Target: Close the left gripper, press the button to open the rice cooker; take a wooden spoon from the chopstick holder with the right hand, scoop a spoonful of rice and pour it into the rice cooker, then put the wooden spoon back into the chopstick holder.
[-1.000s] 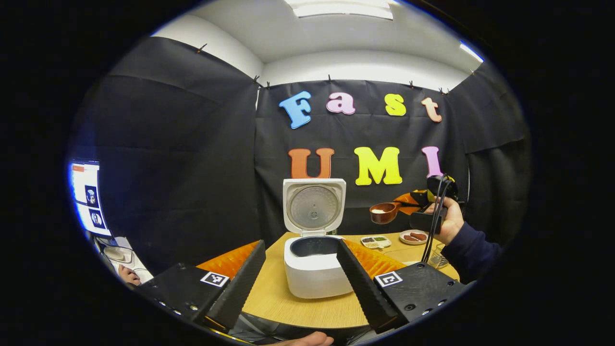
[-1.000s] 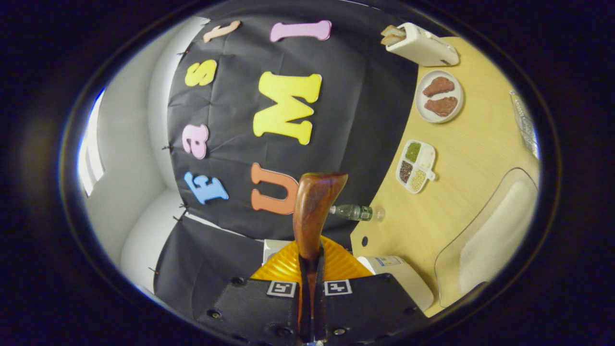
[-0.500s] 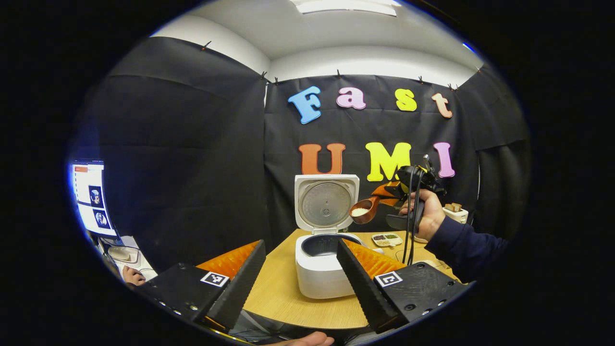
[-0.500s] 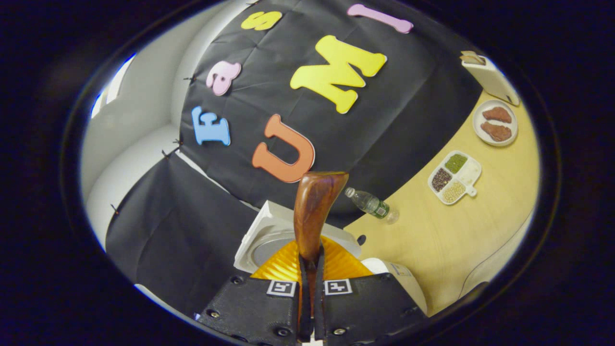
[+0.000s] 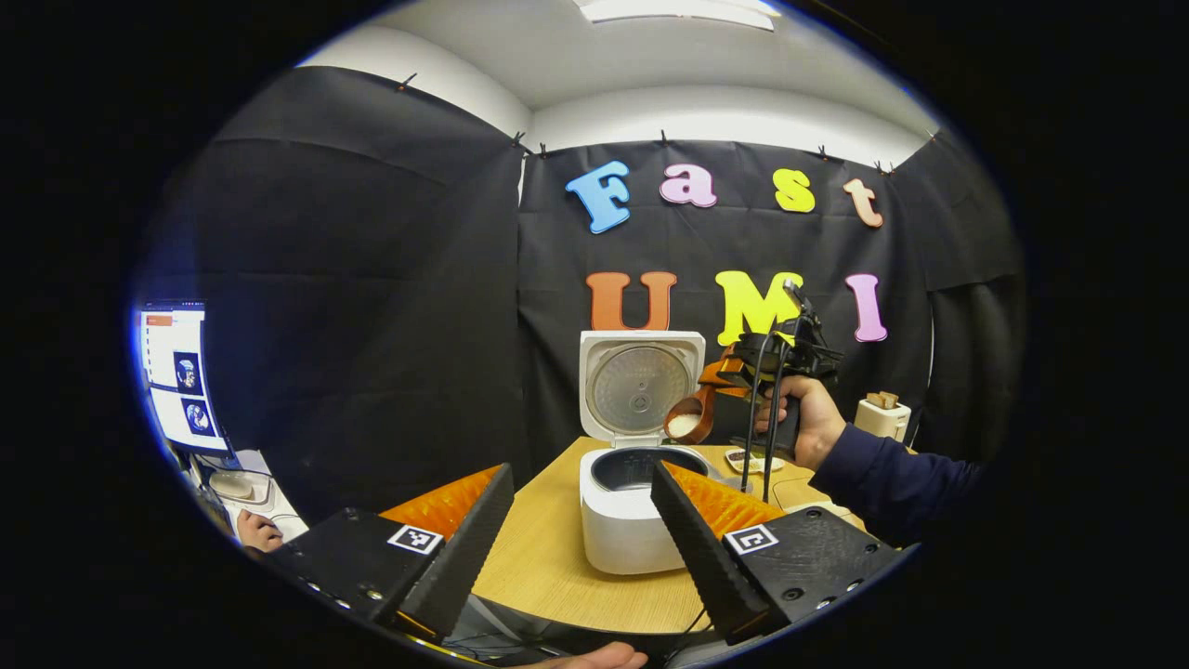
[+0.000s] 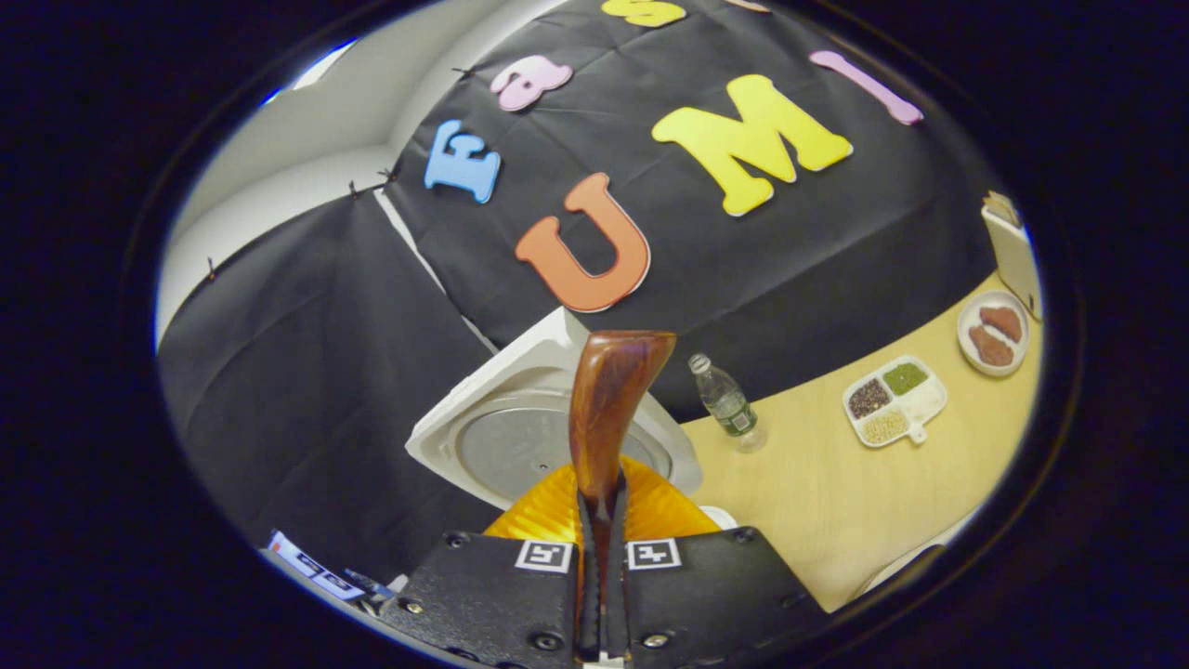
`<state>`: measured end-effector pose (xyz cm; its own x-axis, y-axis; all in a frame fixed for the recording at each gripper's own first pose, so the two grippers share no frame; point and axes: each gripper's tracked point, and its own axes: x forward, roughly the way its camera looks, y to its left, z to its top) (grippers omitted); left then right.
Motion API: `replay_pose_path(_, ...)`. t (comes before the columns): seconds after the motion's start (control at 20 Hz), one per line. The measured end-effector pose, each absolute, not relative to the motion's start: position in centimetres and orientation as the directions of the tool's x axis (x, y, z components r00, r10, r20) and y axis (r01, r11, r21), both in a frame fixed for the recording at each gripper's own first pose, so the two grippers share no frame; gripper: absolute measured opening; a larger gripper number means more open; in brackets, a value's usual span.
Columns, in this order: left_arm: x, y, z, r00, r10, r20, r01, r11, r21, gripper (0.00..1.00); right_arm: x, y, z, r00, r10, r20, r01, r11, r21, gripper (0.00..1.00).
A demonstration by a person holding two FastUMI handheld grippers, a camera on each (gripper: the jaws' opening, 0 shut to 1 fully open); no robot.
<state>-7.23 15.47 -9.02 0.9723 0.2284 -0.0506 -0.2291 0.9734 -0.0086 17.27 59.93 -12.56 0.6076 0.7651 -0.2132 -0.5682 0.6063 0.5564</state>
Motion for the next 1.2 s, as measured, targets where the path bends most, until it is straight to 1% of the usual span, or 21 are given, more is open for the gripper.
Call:
replay_pose_path(0.15,-7.2,15.5,-9.1,0.973,0.227,-0.049,-0.227,0.974,0.000,0.95,16.4,61.5,-12.9,0.601,0.770,-0.215,-0.633,0.623,0.460,0.08)
replay_pose_path(0.2,-7.3,15.6,-9.1,0.973,0.227,-0.047,-0.227,0.974,-0.002,0.95,16.2,61.8,-13.1,0.604,0.766,-0.220,-0.653,0.634,0.413,0.05)
replay_pose_path(0.25,-7.5,15.7,-9.0,0.973,0.227,-0.044,-0.227,0.974,-0.009,0.95,16.1,62.2,-13.3,0.615,0.756,-0.227,-0.668,0.651,0.361,0.08)
replay_pose_path(0.35,-7.6,15.6,-9.4,0.975,0.218,-0.052,-0.219,0.976,-0.015,0.95,15.9,62.7,-13.7,0.639,0.733,-0.232,-0.684,0.680,0.263,0.08)
replay_pose_path(0.5,-8.0,16.0,-9.3,0.973,0.225,-0.050,-0.226,0.974,-0.012,0.95,15.5,63.6,-13.8,0.650,0.725,-0.227,-0.714,0.685,0.145,0.08)
replay_pose_path(0.6,-8.1,16.1,-9.4,0.974,0.224,-0.046,-0.224,0.974,-0.016,0.95,15.2,63.8,-13.8,0.658,0.720,-0.220,-0.733,0.679,0.029,0.08)
replay_pose_path(0.75,-8.2,16.3,-10.1,0.972,0.226,-0.065,-0.228,0.974,-0.019,0.95,15.1,64.2,-12.5,0.698,0.701,-0.147,-0.715,0.675,-0.181,0.08)
replay_pose_path(0.85,-8.2,16.5,-10.4,0.969,0.238,-0.072,-0.239,0.971,-0.011,0.95,13.9,64.7,-12.6,0.687,0.719,-0.110,-0.716,0.643,-0.270,0.08)
replay_pose_path(0.95,-8.4,16.4,-10.2,0.970,0.233,-0.068,-0.234,0.972,-0.016,0.95,12.9,64.6,-12.6,0.682,0.725,-0.100,-0.715,0.630,-0.303,0.08)
replay_pose_path(1.2,-8.2,15.6,-10.0,0.971,0.229,-0.066,-0.231,0.973,-0.019,0.95,11.7,63.3,-11.3,0.668,0.739,-0.087,-0.728,0.624,-0.285,0.08)
